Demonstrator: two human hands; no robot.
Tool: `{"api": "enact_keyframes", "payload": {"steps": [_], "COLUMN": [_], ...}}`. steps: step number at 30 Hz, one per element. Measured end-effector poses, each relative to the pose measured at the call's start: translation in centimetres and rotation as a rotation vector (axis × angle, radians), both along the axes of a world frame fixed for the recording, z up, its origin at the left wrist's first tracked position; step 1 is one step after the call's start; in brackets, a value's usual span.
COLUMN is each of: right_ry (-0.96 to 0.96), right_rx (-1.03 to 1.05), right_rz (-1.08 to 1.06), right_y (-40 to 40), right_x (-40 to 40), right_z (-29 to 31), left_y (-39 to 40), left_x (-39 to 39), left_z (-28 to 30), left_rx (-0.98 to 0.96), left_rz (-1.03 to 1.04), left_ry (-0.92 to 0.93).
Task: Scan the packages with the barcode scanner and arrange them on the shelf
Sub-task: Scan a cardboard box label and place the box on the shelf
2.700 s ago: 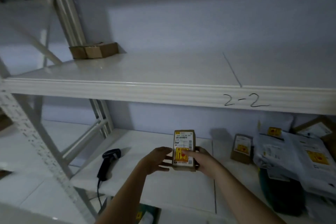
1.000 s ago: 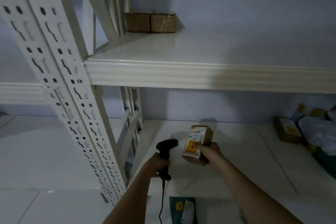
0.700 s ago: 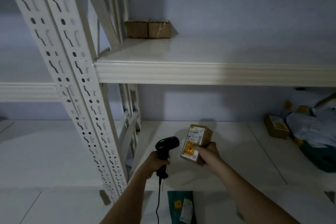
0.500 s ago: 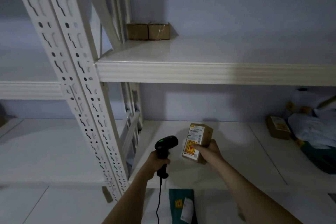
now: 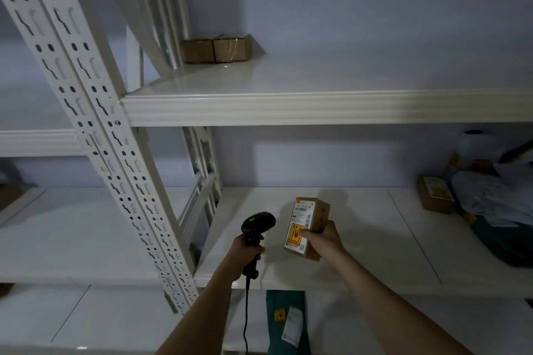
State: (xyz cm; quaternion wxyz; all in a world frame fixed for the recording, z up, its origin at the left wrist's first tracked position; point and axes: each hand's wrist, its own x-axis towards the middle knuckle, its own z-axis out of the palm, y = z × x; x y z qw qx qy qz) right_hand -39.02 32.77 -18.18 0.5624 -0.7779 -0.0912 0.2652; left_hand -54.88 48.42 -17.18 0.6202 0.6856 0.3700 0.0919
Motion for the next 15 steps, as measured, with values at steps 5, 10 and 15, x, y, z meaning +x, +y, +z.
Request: {"api": "enact_keyframes", "payload": {"steps": [5,10,15], "right_ry": [-0.033,-0.015,-0.015], "right_rx": [-0.026,0.024,0.089], "right_rz": [0.043,0.058,0.051], "right_y": [-0.8,-0.9,0.5], "right_x": [0.5,0.0,0.2], "right_z": [0.2,0.4,1.2], "left_y": [-1.4,-0.7,-0.3], "left_x": [-0.3,0.1,1.0], "left_z": [0.7,3.4,6.2], "left_rx": [0.030,0.083,0.097], "left_rz": [0.023,0.042,0.013], "left_ry": [0.007,-0.028,-0.042]}}
